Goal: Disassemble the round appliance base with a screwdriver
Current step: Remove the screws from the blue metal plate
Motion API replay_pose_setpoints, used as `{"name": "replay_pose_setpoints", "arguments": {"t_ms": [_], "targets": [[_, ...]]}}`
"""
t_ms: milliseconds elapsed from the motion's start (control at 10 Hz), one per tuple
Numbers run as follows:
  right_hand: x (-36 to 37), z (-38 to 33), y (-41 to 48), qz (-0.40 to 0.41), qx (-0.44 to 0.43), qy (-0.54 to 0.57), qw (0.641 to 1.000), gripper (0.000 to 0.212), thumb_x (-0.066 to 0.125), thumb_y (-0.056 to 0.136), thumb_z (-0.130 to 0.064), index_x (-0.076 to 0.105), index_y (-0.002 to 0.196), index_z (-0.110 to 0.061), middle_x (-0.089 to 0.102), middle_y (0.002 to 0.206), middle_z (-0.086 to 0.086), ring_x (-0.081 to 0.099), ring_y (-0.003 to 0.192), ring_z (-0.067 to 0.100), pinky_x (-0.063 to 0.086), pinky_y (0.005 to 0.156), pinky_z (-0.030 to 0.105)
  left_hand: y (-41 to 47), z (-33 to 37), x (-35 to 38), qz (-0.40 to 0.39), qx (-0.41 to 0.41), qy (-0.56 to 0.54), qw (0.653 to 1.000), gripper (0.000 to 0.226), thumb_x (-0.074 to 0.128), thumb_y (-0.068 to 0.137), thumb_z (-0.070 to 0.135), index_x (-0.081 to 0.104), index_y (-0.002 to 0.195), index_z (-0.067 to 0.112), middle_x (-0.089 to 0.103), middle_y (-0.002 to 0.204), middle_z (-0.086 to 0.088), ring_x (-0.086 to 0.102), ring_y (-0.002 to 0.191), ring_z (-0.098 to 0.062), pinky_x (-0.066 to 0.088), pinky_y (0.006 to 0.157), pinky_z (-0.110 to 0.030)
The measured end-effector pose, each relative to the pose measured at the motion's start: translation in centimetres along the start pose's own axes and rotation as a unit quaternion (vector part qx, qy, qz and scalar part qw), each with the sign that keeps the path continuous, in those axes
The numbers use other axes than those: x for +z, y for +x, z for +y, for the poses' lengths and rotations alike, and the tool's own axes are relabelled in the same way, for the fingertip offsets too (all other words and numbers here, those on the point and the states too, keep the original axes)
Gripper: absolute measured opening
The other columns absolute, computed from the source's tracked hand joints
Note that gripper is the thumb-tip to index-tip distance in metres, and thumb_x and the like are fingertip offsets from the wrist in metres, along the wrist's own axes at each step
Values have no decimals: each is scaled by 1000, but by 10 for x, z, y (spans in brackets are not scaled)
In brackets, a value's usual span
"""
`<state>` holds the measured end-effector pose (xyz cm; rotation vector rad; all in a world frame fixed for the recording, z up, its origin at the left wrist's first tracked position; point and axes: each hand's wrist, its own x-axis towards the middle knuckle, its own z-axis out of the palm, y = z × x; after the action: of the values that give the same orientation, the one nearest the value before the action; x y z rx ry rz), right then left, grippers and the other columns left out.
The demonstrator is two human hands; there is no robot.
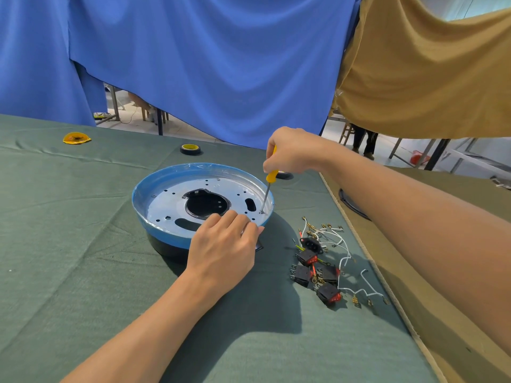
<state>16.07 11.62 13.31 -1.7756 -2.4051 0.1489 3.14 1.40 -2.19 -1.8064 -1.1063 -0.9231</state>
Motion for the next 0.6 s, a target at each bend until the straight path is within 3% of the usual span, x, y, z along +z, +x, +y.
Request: {"name": "replay_pose_setpoints", "arguments": {"t_ms": [100, 200, 300, 400, 500, 600], "targets": [[1, 0, 1, -2, -4, -15, 1000, 37, 64, 78, -39, 65, 84, -2, 50, 64, 6, 45, 57, 20, 39, 50, 26, 0, -1, 0, -3, 1, -3, 1000, 34, 62, 92, 19, 61, 59, 13, 61, 61, -1, 55, 55, -22, 42, 49, -32], [1, 3, 0, 52, -7, -57, 997, 58, 56, 84, -59, 37, 55, -13, 36, 51, 0, 35, 49, 19, 29, 47, 28, 0, 0, 0, -5, 2, -5, 1000, 33, 63, 92, 19, 62, 61, 12, 62, 62, -1, 56, 56, -22, 43, 50, -32], [0, 4, -1, 44, -7, -54, 998, 48, 64, 83, -43, 39, 55, -13, 37, 53, 1, 34, 51, 19, 28, 47, 27, 0, 0, 0, -5, 2, -5, 1000, 32, 63, 93, 20, 63, 61, 11, 63, 63, -2, 56, 56, -22, 42, 50, -31], [-3, 2, -2, 8, -22, -44, 999, 28, 70, 78, -33, 64, 74, -6, 61, 65, 9, 48, 59, 20, 39, 53, 28, -1, 0, 0, -4, 3, -5, 1000, 33, 62, 93, 19, 62, 61, 12, 62, 63, -2, 56, 56, -22, 42, 50, -32], [-5, 1, -3, -30, -22, -36, 999, 35, 71, 78, -34, 68, 92, -3, 63, 71, 13, 49, 59, 20, 41, 53, 28, 0, 0, 0, 0, 1, -3, 1000, 33, 63, 92, 19, 60, 60, 12, 61, 62, -2, 55, 56, -22, 41, 50, -32], [-6, -2, -5, -11, -20, -106, 994, 60, 53, 85, -62, 58, 57, -9, 52, 46, 2, 48, 47, 19, 37, 48, 24, 0, 0, 0, 2, 1, -2, 1000, 33, 63, 92, 20, 60, 59, 12, 61, 61, -2, 55, 56, -22, 40, 51, -31]]}}
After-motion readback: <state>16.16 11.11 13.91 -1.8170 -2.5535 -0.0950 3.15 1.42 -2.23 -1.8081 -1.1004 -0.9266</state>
